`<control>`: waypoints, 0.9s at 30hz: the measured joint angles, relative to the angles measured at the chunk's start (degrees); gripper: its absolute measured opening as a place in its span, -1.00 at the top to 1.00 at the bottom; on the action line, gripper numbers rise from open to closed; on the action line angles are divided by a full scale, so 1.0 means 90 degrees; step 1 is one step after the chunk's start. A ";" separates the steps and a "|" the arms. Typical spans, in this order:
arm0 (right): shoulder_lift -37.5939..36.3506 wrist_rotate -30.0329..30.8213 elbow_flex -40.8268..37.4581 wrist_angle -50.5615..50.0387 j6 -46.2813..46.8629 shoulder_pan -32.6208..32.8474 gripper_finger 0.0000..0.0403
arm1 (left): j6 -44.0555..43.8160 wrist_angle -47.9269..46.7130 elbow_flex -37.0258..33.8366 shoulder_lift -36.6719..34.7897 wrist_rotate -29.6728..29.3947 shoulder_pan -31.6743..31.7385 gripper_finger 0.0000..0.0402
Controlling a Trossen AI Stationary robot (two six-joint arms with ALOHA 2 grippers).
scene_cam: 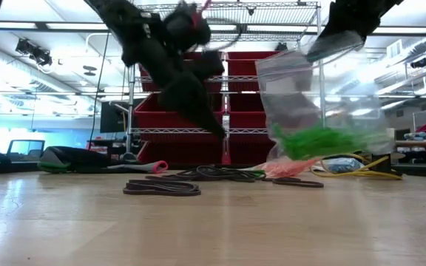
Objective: Sort rubber bands
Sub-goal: Put the green rubber band into the transparent zip bag
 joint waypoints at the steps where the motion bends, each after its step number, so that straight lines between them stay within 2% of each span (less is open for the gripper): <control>1: 0.0000 -0.0010 0.0000 0.0053 0.0000 0.0000 1.00 | 0.0018 0.0053 0.0000 0.0080 0.0059 0.0099 0.59; 6: 0.0002 -0.0029 0.0000 0.0126 0.0004 0.0001 1.00 | 0.0014 0.0095 0.0007 0.0531 0.0595 0.0524 0.59; 14: 0.0005 -0.0145 -0.0026 0.0196 0.0012 0.0002 1.00 | 0.0011 0.0507 0.0010 0.1005 0.0826 0.0600 0.59; 27: 0.0005 -0.0144 -0.0032 0.0373 -0.0024 0.0002 1.00 | 0.0194 0.0795 0.0019 0.1130 0.0840 0.0605 0.59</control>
